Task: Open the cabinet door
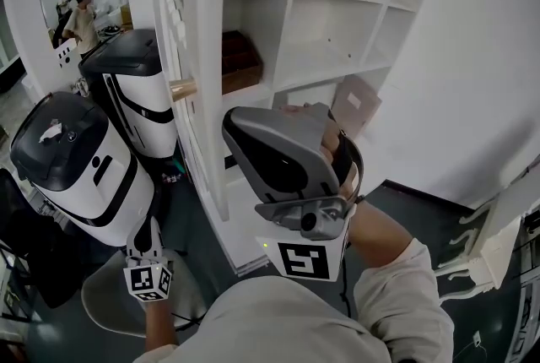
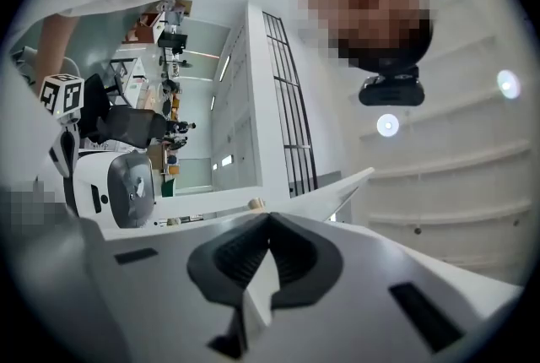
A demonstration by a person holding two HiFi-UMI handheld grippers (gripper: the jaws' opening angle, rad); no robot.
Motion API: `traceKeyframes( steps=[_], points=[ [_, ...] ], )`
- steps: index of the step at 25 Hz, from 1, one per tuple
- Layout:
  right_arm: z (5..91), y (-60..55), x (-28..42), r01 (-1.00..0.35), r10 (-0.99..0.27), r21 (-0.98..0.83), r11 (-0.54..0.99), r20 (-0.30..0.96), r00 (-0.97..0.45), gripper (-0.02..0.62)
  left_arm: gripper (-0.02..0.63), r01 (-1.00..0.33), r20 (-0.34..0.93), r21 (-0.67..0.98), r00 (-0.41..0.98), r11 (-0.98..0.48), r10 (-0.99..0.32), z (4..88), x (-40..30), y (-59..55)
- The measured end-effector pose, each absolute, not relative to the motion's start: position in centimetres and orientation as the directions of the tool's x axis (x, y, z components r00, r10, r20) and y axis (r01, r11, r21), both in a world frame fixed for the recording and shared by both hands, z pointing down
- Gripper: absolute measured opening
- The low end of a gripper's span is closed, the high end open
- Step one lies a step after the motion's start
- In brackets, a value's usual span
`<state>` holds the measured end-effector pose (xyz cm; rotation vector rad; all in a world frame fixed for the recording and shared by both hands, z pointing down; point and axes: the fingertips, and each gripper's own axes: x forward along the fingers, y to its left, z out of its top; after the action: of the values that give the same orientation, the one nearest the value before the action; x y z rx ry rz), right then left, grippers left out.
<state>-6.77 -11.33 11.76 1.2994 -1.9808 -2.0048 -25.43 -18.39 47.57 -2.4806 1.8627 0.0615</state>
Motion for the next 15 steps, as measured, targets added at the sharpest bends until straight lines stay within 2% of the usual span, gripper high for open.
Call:
traceKeyframes(
  steps=[15],
  points=[
    [11.8,-16.6,2.1,-0.687,-0.699,0.727,-0.016,-0.499,-0.512,0.005,-0.002,-0.951,-0.054,-0.022,0.31,-0.309,-0.949,47.0,-23.1,-19.9]
  ],
)
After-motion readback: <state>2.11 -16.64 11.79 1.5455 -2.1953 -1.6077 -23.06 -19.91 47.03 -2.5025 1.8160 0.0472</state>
